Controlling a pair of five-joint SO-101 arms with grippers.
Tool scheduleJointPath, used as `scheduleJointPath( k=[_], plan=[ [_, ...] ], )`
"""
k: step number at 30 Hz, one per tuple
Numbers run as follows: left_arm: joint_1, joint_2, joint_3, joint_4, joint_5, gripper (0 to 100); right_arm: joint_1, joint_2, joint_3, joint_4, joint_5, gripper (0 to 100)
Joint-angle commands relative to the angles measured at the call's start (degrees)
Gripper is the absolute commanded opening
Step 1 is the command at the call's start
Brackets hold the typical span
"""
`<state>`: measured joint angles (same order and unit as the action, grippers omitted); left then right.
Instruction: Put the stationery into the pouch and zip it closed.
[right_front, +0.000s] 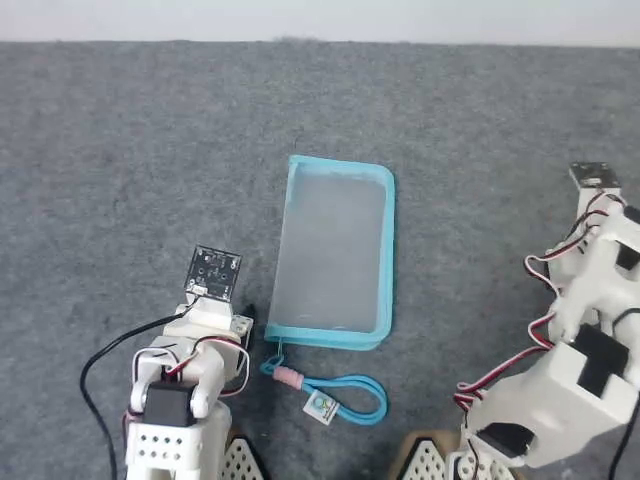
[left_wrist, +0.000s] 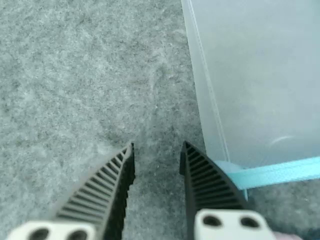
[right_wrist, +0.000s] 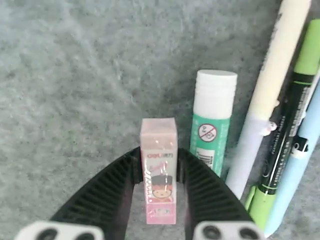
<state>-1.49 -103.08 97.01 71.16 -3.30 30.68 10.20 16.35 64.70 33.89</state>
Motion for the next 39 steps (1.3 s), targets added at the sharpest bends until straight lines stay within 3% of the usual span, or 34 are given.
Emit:
scheduleJointPath(
  k=[1,5,14,17,20,23,31,39],
  plan=[
    [-0.3,0.1,-0.3,0.4,-0.4,14,0.2,-4.8,-2.7,1.2,1.1,20.4],
    [-0.3,0.1,-0.3,0.4,-0.4,14,-2.0,-5.0,-3.9,5.3,0.6,26.6],
    [-0.3,0.1,-0.3,0.4,-0.4,14,-13.9,-17.4,-4.0,14.6,-4.9,15.2],
    [-0.3,0.1,-0.3,0.4,-0.4,14,-21.7,-28.0,3.3,15.0,-6.9,0.2],
    [-0.3,0.1,-0.3,0.4,-0.4,14,-31.1,-37.8,11.0,15.3,-8.5,3.4],
    [-0.3,0.1,-0.3,0.4,-0.4,14,-42.0,-43.5,17.1,16.0,-9.1,0.6],
    [-0.3,0.1,-0.3,0.4,-0.4,14,-68.3,-44.1,23.6,14.7,-8.8,0.7],
    [-0.3,0.1,-0.3,0.4,-0.4,14,-71.9,-36.5,23.6,10.3,-9.7,0.7]
  ],
)
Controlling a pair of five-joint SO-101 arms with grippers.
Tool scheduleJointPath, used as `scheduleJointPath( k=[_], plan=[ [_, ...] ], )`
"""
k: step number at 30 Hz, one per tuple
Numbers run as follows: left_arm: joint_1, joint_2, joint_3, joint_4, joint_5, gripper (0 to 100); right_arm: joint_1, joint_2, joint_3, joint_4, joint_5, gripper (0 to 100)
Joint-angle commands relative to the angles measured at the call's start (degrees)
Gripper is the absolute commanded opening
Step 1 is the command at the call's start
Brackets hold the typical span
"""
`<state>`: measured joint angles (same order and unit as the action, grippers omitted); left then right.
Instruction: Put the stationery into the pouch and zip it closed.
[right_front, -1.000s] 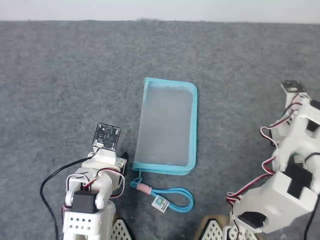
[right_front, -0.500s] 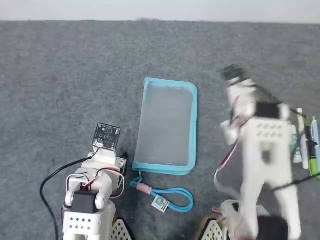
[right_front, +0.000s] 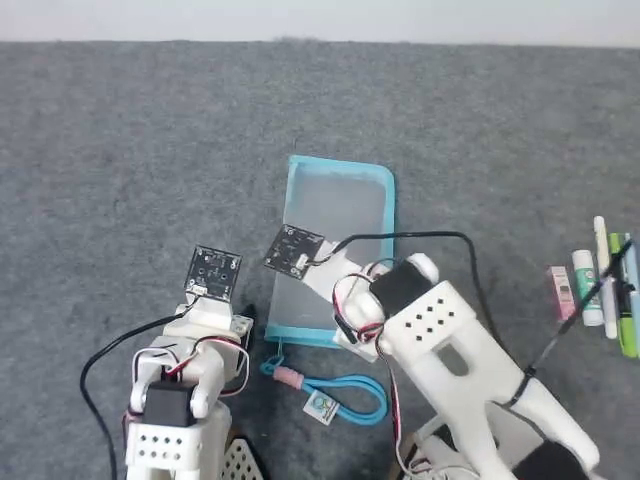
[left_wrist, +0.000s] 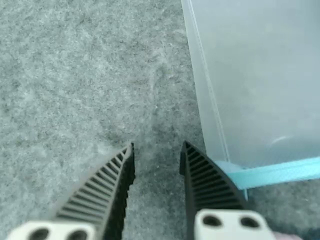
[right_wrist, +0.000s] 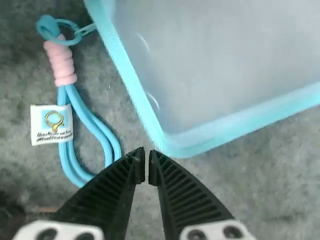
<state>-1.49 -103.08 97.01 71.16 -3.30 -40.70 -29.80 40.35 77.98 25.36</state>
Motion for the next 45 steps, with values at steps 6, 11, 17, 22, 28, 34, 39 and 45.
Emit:
scheduleJointPath(
  k=[6,11,17,22,28,34,39,45],
  plan=[
    [-0.3,0.1,-0.3,0.4,-0.4,14,0.0,14.3,-0.5,-12.7,-9.7,0.7],
    [-0.3,0.1,-0.3,0.4,-0.4,14,5.8,20.7,-0.6,-16.6,-16.2,0.7],
    [-0.3,0.1,-0.3,0.4,-0.4,14,13.7,29.8,-7.0,-18.3,-16.0,0.7],
    [-0.3,0.1,-0.3,0.4,-0.4,14,22.5,42.8,-19.4,-17.8,-15.6,0.6],
    [-0.3,0.1,-0.3,0.4,-0.4,14,26.3,51.7,-34.4,-9.6,-15.6,0.6],
    [-0.3,0.1,-0.3,0.4,-0.4,14,22.7,35.0,-24.9,-10.4,-15.6,0.6],
    [-0.3,0.1,-0.3,0.4,-0.4,14,16.0,10.9,-4.2,-14.7,-14.6,0.7],
    [-0.3,0.1,-0.3,0.4,-0.4,14,7.4,2.6,5.1,-15.1,-13.2,0.9]
  ],
)
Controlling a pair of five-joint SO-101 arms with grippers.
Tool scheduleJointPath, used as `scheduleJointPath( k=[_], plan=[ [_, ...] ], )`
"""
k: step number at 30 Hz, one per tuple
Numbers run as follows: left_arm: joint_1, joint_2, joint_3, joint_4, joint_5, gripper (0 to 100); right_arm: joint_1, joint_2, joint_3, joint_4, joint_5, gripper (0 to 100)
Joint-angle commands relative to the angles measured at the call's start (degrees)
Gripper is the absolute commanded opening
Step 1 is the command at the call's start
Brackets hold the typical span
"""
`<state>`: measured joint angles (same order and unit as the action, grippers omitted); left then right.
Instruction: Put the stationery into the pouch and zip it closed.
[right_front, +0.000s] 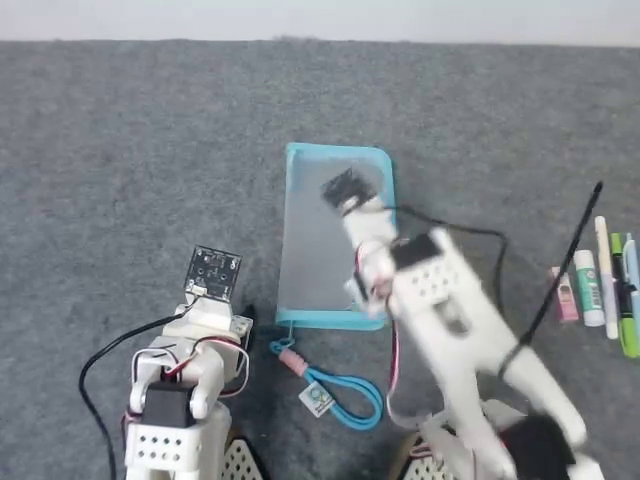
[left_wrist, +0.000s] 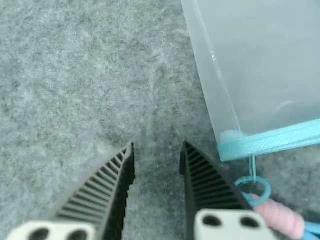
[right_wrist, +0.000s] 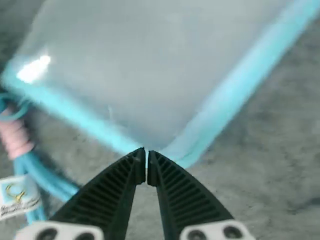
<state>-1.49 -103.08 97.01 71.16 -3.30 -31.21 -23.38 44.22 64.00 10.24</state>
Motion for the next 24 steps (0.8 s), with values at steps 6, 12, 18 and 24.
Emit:
scheduleJointPath(
  k=[6,12,18,24],
  plan=[
    [-0.3,0.1,-0.3,0.4,-0.4,14,-2.0,7.6,1.3,-6.0,1.4,0.8],
    [-0.3,0.1,-0.3,0.4,-0.4,14,4.2,22.7,-8.2,-8.1,1.5,0.7],
    [-0.3,0.1,-0.3,0.4,-0.4,14,15.9,37.2,-23.9,-8.0,1.9,0.6],
    [-0.3,0.1,-0.3,0.4,-0.4,14,20.5,45.8,-40.7,0.5,1.3,0.6]
  ],
)
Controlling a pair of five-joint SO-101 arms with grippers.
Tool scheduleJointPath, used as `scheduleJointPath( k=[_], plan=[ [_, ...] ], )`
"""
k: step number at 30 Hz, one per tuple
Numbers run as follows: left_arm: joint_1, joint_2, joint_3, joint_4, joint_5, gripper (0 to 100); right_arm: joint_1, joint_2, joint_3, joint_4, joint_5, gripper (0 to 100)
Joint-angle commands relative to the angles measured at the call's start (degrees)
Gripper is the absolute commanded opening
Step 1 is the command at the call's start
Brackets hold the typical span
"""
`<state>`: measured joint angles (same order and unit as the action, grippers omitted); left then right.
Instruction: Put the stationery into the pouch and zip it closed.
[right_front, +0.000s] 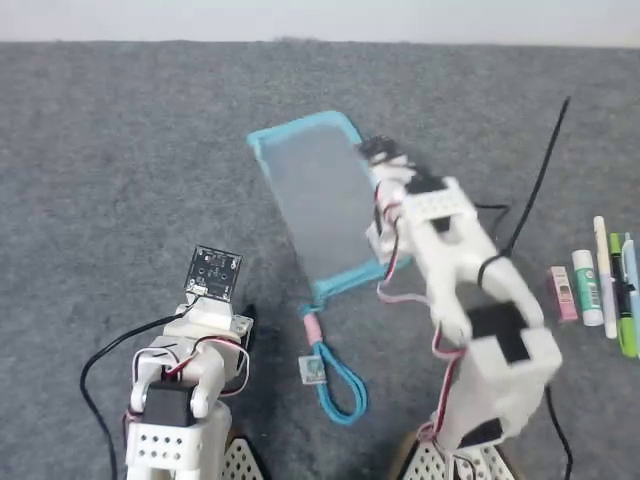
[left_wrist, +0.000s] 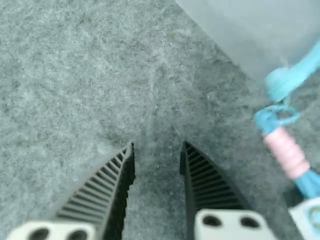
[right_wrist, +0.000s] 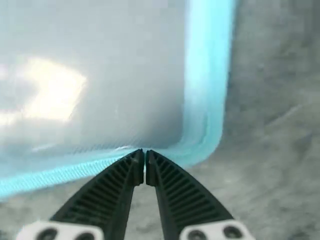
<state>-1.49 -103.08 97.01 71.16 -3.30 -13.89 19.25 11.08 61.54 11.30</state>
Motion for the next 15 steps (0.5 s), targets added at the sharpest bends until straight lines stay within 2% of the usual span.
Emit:
scheduleJointPath(
  k=[1,5,10,15],
  plan=[
    [-0.3,0.1,-0.3,0.4,-0.4,14,3.2,3.0,-9.1,4.3,-0.5,0.6],
    [-0.3,0.1,-0.3,0.4,-0.4,14,0.0,-3.6,-10.4,7.8,-3.7,0.7],
    [-0.3,0.1,-0.3,0.4,-0.4,14,-9.5,-16.0,-4.3,13.2,-5.0,0.9],
    [0.0,0.1,-0.3,0.4,-0.2,14,-18.4,-23.7,8.6,6.9,-5.6,1.1]
  ],
)
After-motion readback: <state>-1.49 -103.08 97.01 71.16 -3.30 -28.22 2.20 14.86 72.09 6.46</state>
